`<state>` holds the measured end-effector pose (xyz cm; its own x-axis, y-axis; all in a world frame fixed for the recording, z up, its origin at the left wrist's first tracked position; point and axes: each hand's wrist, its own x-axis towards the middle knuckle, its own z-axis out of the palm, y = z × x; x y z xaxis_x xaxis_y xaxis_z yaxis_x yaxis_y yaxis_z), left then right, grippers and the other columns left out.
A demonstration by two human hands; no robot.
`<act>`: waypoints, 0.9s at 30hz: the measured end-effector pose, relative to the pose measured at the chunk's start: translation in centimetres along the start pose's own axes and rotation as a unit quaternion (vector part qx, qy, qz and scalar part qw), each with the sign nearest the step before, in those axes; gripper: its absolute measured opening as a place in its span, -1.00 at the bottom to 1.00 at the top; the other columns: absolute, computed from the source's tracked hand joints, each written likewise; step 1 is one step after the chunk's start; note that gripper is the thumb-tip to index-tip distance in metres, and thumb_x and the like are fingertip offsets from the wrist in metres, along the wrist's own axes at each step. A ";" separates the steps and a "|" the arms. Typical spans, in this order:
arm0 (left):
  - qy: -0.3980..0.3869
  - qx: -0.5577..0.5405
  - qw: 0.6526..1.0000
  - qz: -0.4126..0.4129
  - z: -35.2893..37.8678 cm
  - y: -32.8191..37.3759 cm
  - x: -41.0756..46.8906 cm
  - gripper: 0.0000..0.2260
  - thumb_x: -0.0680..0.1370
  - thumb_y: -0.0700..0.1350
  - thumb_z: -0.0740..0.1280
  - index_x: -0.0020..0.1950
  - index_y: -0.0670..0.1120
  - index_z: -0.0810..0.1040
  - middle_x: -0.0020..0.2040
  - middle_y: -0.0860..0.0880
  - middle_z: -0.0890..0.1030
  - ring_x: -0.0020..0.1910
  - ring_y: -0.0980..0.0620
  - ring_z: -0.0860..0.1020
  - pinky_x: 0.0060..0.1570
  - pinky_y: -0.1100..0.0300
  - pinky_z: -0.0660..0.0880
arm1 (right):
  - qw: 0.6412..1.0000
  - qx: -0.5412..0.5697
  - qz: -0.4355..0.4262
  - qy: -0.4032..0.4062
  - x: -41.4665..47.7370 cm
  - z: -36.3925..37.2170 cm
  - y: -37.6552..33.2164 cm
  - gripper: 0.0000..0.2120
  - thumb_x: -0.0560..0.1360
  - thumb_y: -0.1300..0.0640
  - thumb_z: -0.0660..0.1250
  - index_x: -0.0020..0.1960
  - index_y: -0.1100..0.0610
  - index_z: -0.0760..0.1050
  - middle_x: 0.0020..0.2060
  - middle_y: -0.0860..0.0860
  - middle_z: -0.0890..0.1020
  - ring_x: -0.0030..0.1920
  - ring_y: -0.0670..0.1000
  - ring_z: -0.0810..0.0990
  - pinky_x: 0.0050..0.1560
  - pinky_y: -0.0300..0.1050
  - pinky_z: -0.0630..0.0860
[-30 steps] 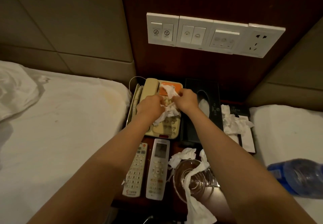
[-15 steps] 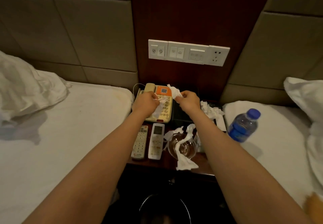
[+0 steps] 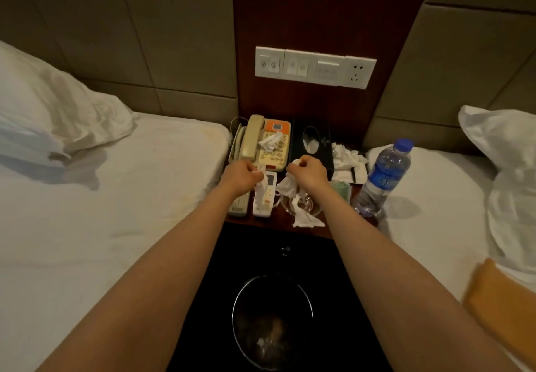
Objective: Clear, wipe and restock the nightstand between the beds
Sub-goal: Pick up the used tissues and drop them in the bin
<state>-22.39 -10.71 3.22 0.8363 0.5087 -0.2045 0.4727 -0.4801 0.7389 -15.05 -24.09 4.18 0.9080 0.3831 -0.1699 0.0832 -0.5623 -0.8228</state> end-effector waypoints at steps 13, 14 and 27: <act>-0.244 0.036 0.958 -0.143 8.9 -9.3 -5.5 -0.86 0.56 -0.17 0.26 -0.21 -0.07 0.46 -0.21 -0.03 0.52 -0.31 0.07 0.50 -0.44 0.24 0.43 | 0.973 -0.076 0.132 -0.176 -6.5 6.4 12.0 -0.64 0.53 0.16 0.26 -0.39 0.09 0.22 -0.42 0.02 0.30 -0.40 -0.04 0.30 -0.35 -0.16 0.23; -0.246 0.033 0.958 -0.144 9.6 -9.9 -5.8 -0.86 0.56 -0.19 0.25 -0.21 -0.09 0.46 -0.23 -0.04 0.50 -0.34 0.07 0.49 -0.50 0.27 0.41 | 0.970 -0.083 0.140 -0.179 -7.0 7.0 12.9 -0.64 0.53 0.16 0.25 -0.40 0.09 0.24 -0.42 0.02 0.31 -0.41 -0.04 0.31 -0.37 -0.18 0.24; -0.331 0.098 0.927 -0.145 9.8 -10.7 -4.3 -0.72 0.59 -0.24 0.18 0.28 -0.14 0.49 -0.03 -0.05 0.52 -0.29 0.11 0.49 -0.29 0.28 0.48 | 0.960 -0.120 0.166 -0.188 -6.1 8.3 15.0 -0.88 0.51 0.04 0.28 -0.11 0.08 0.47 -0.15 0.05 0.56 -0.10 0.06 0.56 -0.08 -0.07 0.49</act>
<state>-28.31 -14.75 -10.05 0.6229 0.1186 -0.7733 0.6917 -0.5453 0.4735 -22.77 -28.83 -11.63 0.6916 0.3665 -0.6224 -0.0509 -0.8349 -0.5481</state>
